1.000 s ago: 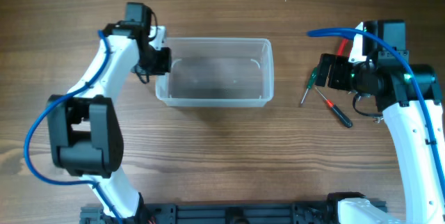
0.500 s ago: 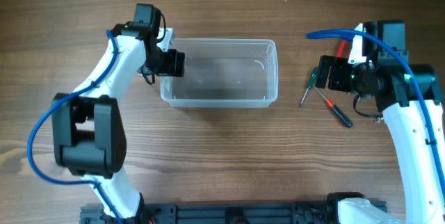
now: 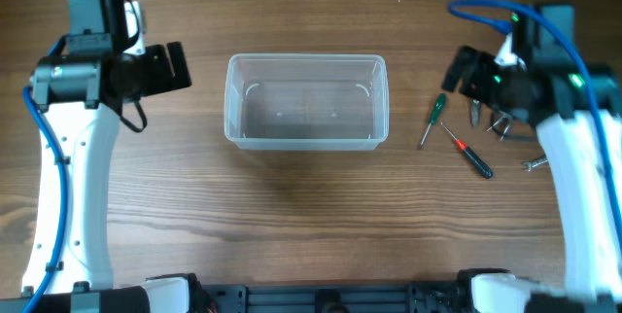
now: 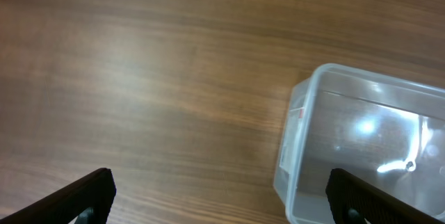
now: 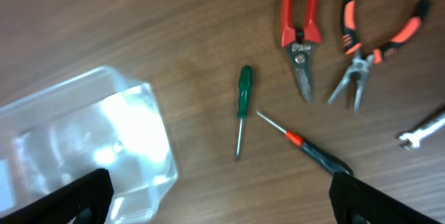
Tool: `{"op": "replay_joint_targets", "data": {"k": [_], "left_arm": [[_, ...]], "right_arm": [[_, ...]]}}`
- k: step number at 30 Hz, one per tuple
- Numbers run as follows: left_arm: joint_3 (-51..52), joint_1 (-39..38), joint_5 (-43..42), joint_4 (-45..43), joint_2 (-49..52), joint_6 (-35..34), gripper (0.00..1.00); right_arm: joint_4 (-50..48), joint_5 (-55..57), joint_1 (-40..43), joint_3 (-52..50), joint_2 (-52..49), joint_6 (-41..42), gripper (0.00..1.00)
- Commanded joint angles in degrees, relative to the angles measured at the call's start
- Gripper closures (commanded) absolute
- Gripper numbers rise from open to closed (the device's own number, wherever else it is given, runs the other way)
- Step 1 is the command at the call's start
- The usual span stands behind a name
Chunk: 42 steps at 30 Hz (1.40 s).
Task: Pack container
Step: 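Release the container and lift the left gripper away, then grasp the green screwdriver with the right gripper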
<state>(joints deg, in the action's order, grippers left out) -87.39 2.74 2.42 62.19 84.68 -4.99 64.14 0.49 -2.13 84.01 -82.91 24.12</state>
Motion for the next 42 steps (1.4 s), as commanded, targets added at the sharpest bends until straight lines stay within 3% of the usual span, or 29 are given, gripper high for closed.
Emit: {"op": "replay_joint_targets", "data": {"k": [1, 6, 15, 42], "left_arm": [[-0.74, 2.38, -0.85, 1.27, -0.13, -1.92, 0.00], [-0.74, 2.43, -0.85, 1.75, -0.13, -1.92, 0.00], [-0.74, 2.43, -0.85, 1.75, 0.31, -1.92, 0.00], [-0.74, 2.43, -0.85, 1.75, 0.50, -1.92, 0.00]], "right_arm": [[-3.67, 1.16, 0.13, 0.50, -10.23, 3.85, 0.00], [-6.16, 0.04, 0.13, 0.50, -22.64, 4.28, 0.00], [-8.41, -0.09, 0.24, 0.50, -34.40, -0.13, 0.00], [-14.88, -0.52, 0.35, -4.04, -36.89, -0.20, 0.00]]}}
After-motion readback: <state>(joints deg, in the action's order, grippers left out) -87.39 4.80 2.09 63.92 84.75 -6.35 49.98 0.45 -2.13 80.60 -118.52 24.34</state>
